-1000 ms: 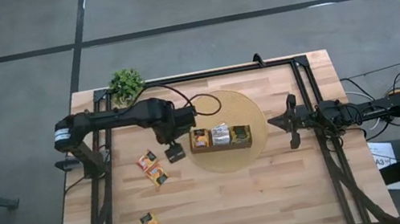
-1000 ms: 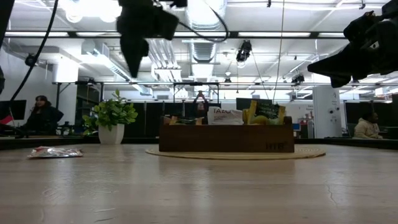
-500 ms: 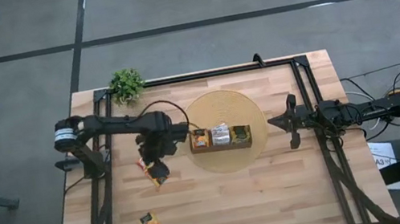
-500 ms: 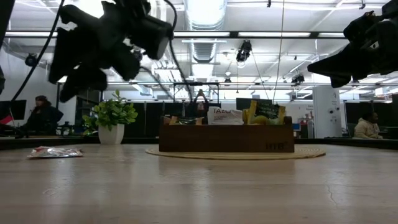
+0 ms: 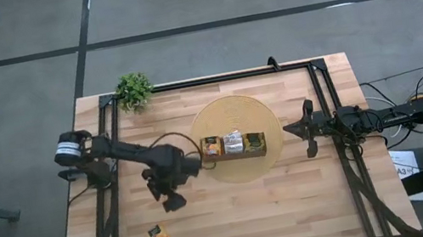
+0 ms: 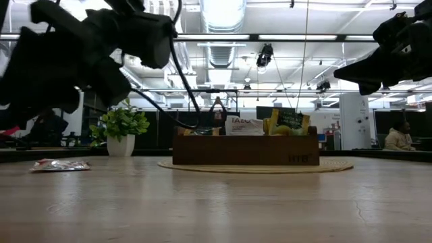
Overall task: Pick & Place Tea
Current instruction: Put the orange tea bag into the left section of the wooden organizer
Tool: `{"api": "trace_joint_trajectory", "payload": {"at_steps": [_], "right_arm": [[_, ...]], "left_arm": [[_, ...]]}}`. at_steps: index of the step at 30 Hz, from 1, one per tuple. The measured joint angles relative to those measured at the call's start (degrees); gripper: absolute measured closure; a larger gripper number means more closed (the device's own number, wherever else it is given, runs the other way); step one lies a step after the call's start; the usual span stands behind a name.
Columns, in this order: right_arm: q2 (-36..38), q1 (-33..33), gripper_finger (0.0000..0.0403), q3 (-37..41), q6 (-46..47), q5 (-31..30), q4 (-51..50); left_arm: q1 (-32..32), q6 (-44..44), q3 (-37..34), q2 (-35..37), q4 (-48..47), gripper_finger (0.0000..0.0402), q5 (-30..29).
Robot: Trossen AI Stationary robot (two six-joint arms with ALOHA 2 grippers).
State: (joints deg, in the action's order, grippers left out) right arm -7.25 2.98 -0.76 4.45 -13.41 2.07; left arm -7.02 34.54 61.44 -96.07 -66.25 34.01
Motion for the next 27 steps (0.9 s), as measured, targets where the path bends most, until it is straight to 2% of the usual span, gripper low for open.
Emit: {"api": "trace_joint_trajectory", "payload": {"at_steps": [8, 21, 27], "right_arm": [[0.0, 0.0, 0.0394, 0.0, 0.0, 0.0, 0.0], [0.0, 0.0, 0.0394, 0.0, 0.0, 0.0, 0.0], [0.0, 0.0, 0.0394, 0.0, 0.0, 0.0, 0.0]], "left_arm": [[-6.0, 9.3, -5.7, 0.8, 9.6, 0.0115, 3.3], [-13.6, 22.8, -14.0, 2.7, 29.0, 0.0115, 4.2], [-15.3, 25.1, -17.1, 2.8, 31.3, 0.0115, 2.8]]}}
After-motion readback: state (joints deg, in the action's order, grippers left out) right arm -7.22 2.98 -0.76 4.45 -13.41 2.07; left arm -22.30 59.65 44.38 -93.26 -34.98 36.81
